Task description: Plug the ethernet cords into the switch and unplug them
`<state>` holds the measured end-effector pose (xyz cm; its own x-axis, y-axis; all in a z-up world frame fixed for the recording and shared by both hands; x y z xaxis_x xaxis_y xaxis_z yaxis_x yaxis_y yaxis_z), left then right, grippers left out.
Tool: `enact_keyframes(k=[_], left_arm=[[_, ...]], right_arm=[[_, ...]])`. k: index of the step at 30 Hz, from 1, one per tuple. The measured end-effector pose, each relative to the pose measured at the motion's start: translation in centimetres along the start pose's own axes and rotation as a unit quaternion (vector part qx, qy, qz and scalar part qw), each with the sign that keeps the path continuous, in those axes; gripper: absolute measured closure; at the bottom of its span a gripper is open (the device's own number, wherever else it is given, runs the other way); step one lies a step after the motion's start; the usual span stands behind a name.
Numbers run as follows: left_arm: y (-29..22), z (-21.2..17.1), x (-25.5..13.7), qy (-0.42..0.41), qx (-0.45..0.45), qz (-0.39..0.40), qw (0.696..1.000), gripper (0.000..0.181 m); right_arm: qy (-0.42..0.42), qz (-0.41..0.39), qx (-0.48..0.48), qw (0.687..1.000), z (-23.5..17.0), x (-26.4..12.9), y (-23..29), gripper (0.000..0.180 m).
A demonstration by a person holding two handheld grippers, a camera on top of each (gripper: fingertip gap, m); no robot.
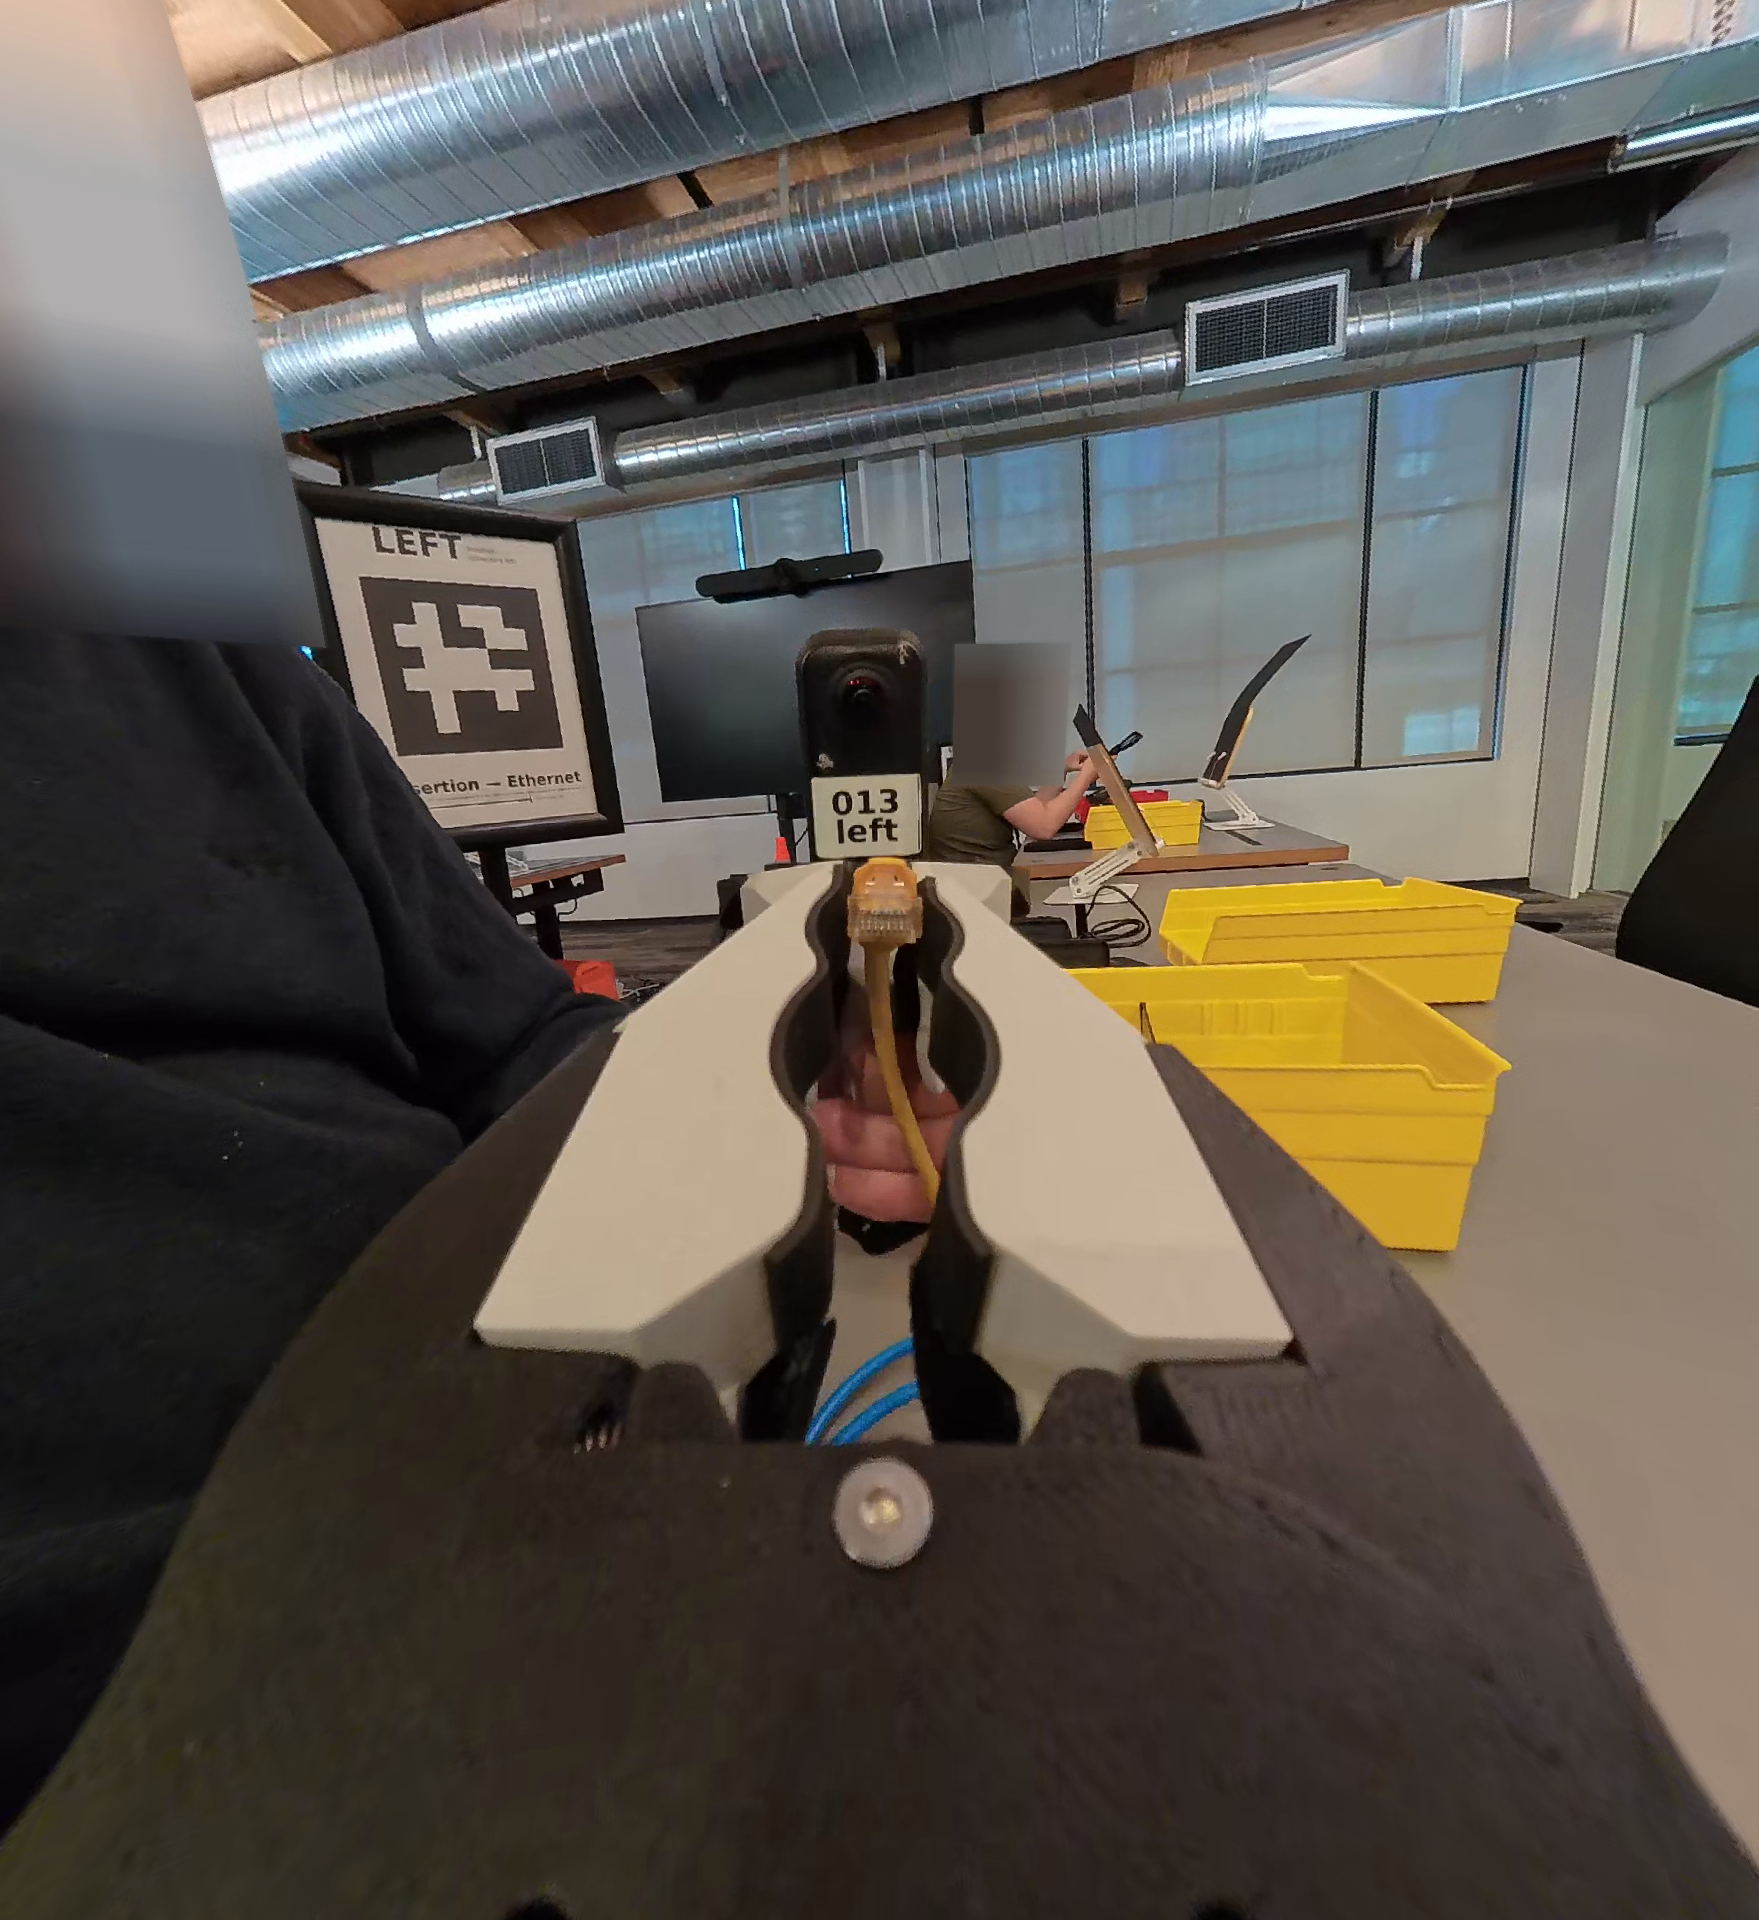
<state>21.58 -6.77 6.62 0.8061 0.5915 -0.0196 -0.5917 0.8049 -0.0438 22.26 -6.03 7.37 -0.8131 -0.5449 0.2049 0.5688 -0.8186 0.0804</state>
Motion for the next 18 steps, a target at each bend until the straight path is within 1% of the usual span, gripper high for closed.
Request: enact_keyframes(k=[4, 10, 12, 13, 15, 18], left_arm=[[0.2, -0.7, -0.1, 0.048, 0.021, 0.005, 0.999, 0.171], [0.6, -1.4, -0.8, 0.121, 0.051, 0.018, 0.991, 0.171], [0.5, -2.1, -1.0, 0.161, 0.059, 0.009, 0.985, 0.171], [0.7, -2.2, -1.1, 0.17, 0.068, 0.019, 0.983, 0.171], [0.6, -2.4, -1.4, 0.19, 0.069, 0.012, 0.979, 0.171], [0.5, -2.8, -1.3, 0.211, 0.073, 0.012, 0.975, 0.171]], right_arm=[[0.026, -0.005, 0.006, 1.0, -0.6, 0.0, -0.2, 0.17], [0.092, -0.049, -0.026, 0.994, -1.3, -0.2, -0.7, 0.167], [0.101, -0.052, -0.037, 0.993, -1.1, -0.3, -0.4, 0.168], [0.114, -0.059, -0.044, 0.991, -1.1, -0.3, -0.4, 0.169], [0.159, -0.071, -0.06, 0.983, -1.8, -0.3, -0.4, 0.173], [0.189, -0.076, -0.064, 0.977, -2.2, -0.3, -0.3, 0.174]])
Point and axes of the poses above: each gripper's, where its closed fingertips meet, x out along the fingers, z out of its top, y = z × x across the jaws, the point moved 1 cm from there along -x, back along the fingers, and after that the axes turned 9 degrees about y, right-handed, at the moved point
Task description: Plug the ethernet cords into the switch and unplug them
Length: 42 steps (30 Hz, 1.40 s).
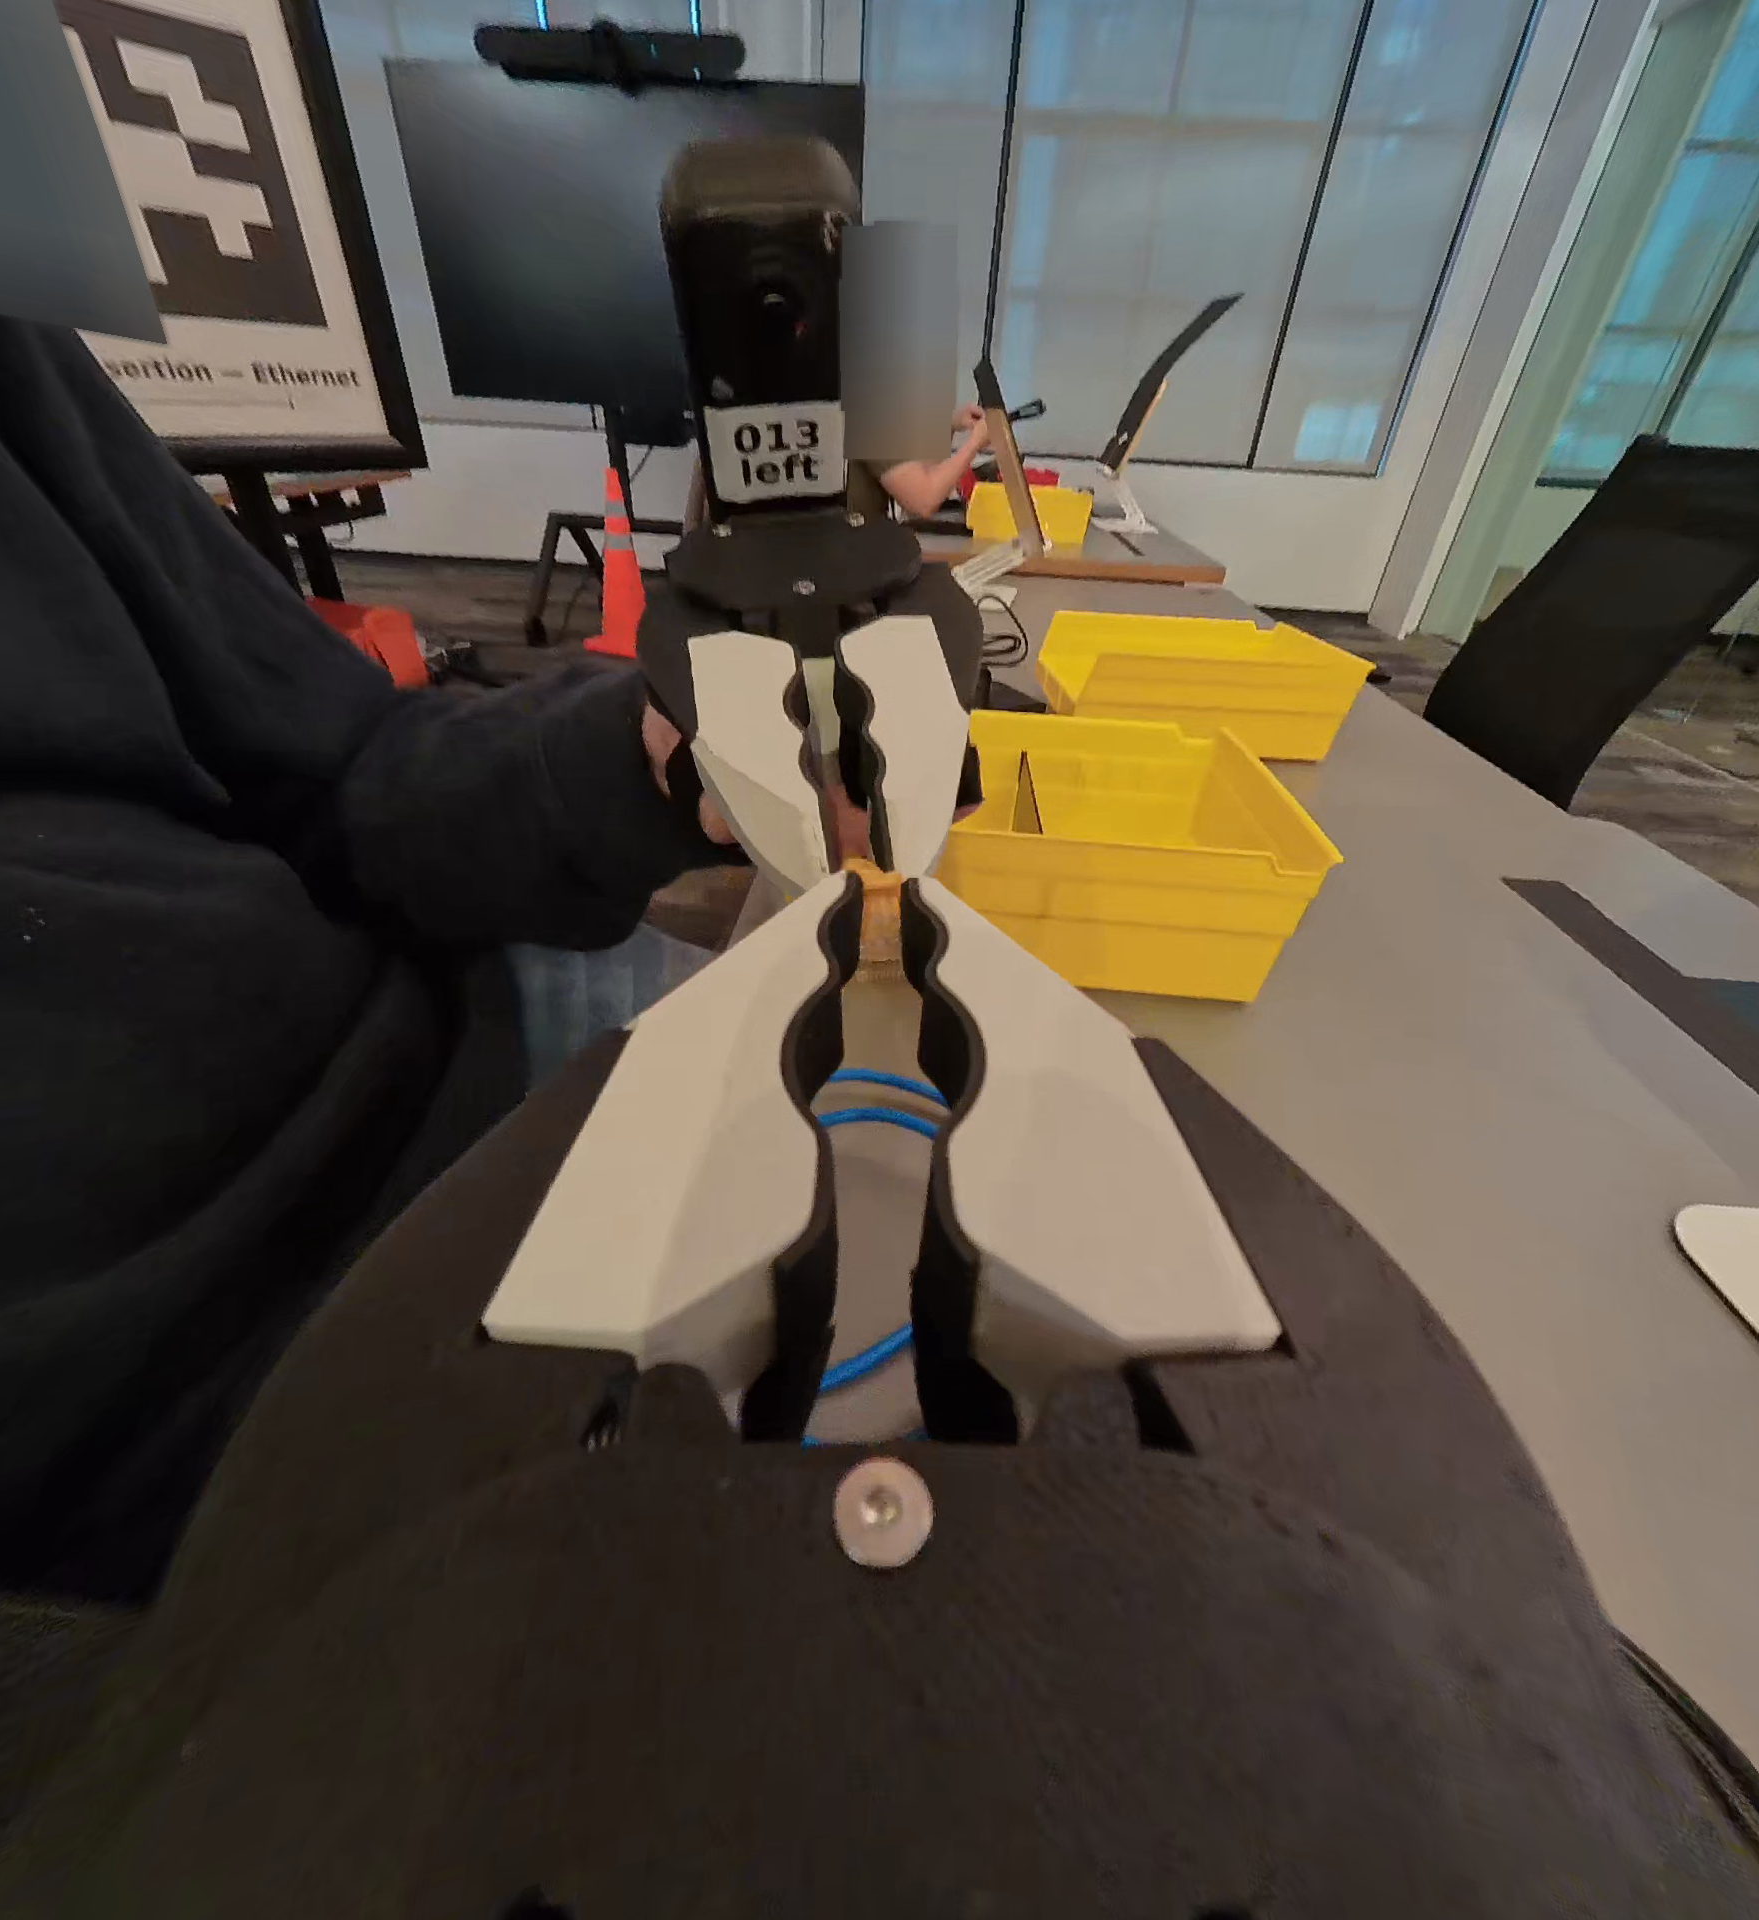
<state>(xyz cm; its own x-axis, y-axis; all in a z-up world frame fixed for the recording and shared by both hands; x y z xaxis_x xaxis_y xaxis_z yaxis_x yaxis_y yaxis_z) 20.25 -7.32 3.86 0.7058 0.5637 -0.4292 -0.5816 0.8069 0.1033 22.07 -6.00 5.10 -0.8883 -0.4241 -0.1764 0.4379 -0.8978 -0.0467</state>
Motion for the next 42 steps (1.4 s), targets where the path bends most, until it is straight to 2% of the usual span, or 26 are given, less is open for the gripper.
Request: enact_keyframes(k=[8, 18, 24, 28, 30, 32, 35, 37, 39, 42], left_arm=[[-0.3, 0.0, 0.1, 0.018, 0.009, -0.001, 1.0, 0.171], [-0.2, 0.4, 0.5, -0.014, -0.01, -0.003, 1.0, 0.171], [-0.1, -0.4, 0.4, 0.009, 0.009, -0.004, 1.0, 0.171], [0.8, -1.3, 0.1, 0.026, 0.006, 0.005, 1.0, 0.171], [1.2, -1.9, -0.3, 0.034, 0.004, 0.009, 0.999, 0.171], [1.4, -2.4, -0.5, 0.046, 0.004, 0.013, 0.999, 0.171], [1.8, -3.3, -0.6, 0.065, 0.004, 0.017, 0.998, 0.171], [2.0, -3.8, -0.7, 0.071, 0.003, 0.018, 0.997, 0.171], [2.1, -4.2, -0.7, 0.077, 0.002, 0.02, 0.997, 0.171], [2.3, -4.8, -0.7, 0.081, -0.002, 0.02, 0.997, 0.171]], right_arm=[[0.007, 0.01, 0.004, 1.0, -0.4, -0.1, 0.3, 0.175], [-0.025, 0.021, 0.022, 0.999, -0.4, -0.5, 0.2, 0.176], [0.0, 0.018, 0.027, 0.999, -0.8, 0.0, 0.1, 0.175], [0.029, -0.011, 0.036, 0.999, -1.4, -0.5, -0.9, 0.155], [0.06, -0.03, 0.041, 0.997, -2.5, -0.5, -1.4, 0.149], [0.127, -0.056, 0.046, 0.989, -4.9, -0.1, -2.1, 0.144], [0.23, -0.066, 0.064, 0.969, -8.7, 1.0, -2.5, 0.123], [0.292, -0.079, 0.053, 0.952, -11.2, 1.5, -2.8, 0.123], [0.351, -0.08, 0.055, 0.931, -14.0, 1.6, -3.0, 0.113], [0.395, -0.085, 0.069, 0.912, -17.0, 1.4, -3.4, 0.106]])
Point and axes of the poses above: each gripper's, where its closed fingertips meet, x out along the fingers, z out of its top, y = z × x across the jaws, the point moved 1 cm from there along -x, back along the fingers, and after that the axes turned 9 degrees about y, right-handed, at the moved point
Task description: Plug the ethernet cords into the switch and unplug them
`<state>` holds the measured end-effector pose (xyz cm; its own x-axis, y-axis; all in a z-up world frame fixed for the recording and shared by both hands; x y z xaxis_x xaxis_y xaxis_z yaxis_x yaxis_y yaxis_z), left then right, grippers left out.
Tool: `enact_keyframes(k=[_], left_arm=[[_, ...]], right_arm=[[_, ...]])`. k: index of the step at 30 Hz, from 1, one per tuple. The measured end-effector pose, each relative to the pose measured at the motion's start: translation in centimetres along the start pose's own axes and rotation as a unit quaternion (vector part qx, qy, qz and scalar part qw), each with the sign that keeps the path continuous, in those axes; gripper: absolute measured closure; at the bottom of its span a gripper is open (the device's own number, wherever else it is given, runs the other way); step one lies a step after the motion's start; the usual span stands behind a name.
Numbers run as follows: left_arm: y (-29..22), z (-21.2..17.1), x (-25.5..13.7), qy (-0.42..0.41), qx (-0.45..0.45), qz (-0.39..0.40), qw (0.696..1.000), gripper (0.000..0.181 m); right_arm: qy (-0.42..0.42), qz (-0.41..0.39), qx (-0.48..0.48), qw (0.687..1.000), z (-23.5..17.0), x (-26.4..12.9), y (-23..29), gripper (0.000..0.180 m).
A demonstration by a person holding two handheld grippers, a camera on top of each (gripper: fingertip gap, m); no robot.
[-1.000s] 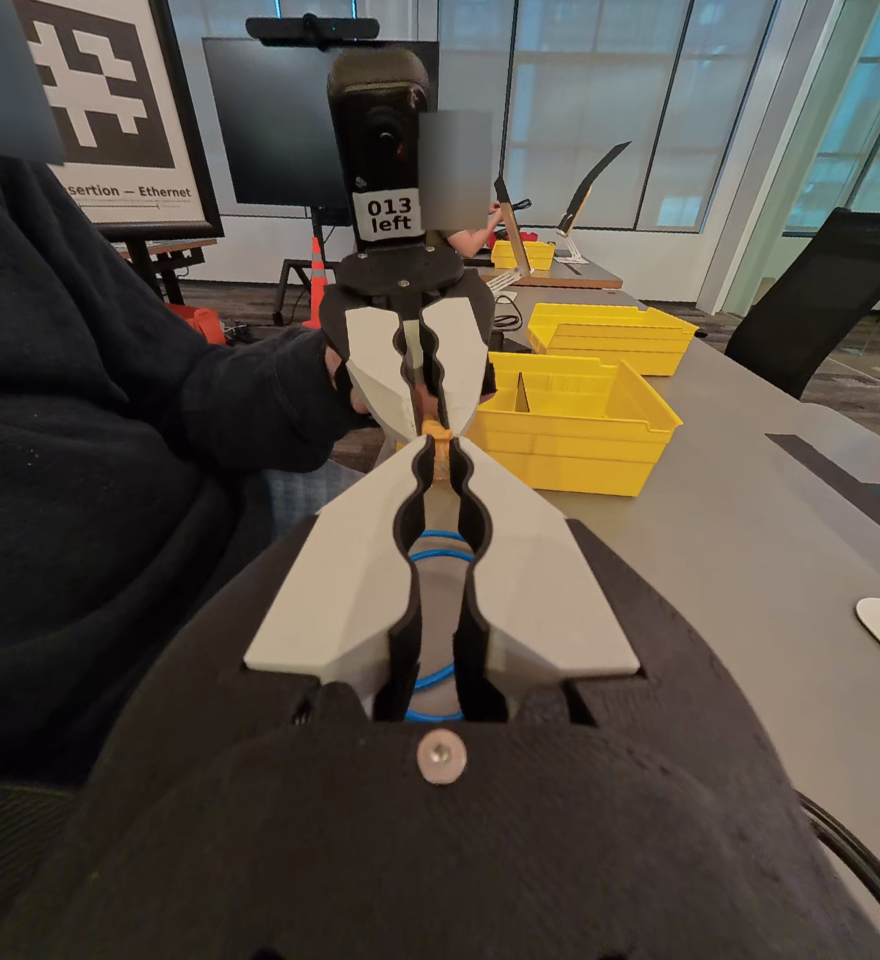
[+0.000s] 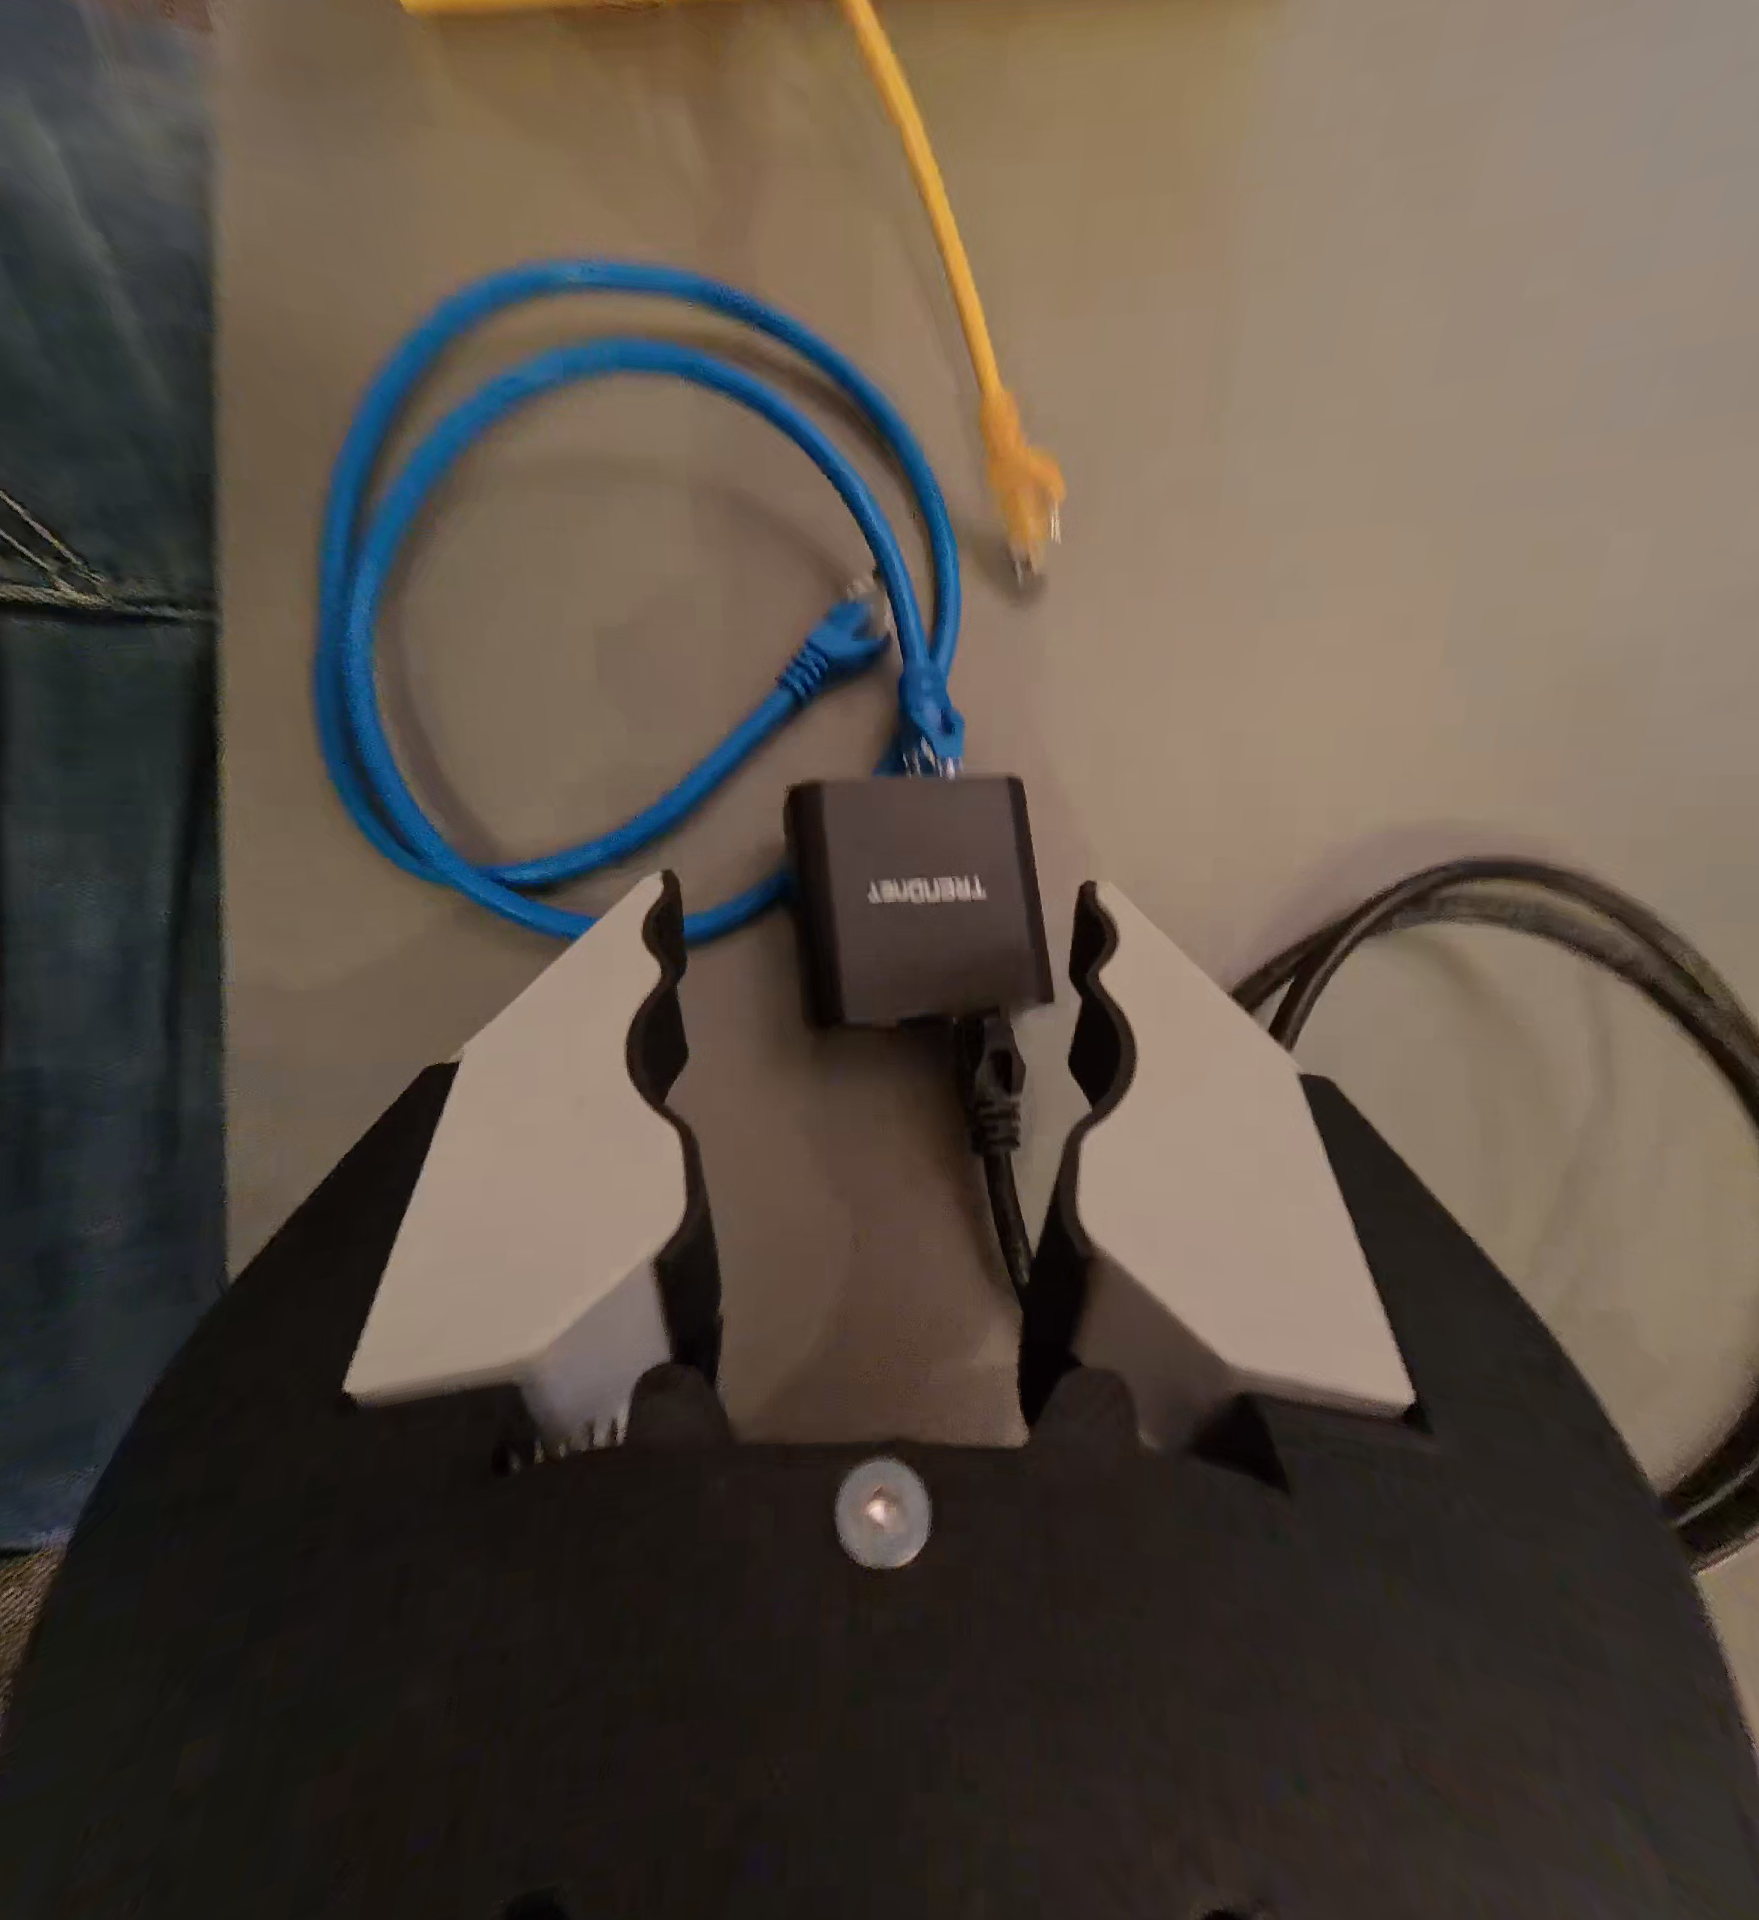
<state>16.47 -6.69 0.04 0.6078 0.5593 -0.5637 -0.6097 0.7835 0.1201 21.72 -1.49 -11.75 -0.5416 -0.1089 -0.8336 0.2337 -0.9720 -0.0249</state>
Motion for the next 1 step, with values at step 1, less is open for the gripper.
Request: enact_keyframes(k=[1], left_arm=[[-0.01, -0.1, 0.0, -0.001, 0.0, -0.002, 1.0, 0.171]], right_arm=[[0.022, 0.0, 0.009, 1.0, -0.98, 0.65, -0.35, 0.104]])
Point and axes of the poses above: each gripper's, where its closed fingertips meet, x out along the fingers, z out of its top, y = z × x across the jaws, the point moved 1 cm from there along -x, back along the fingers, and after that the axes turned 9 degrees about y, right-handed, at the moved point
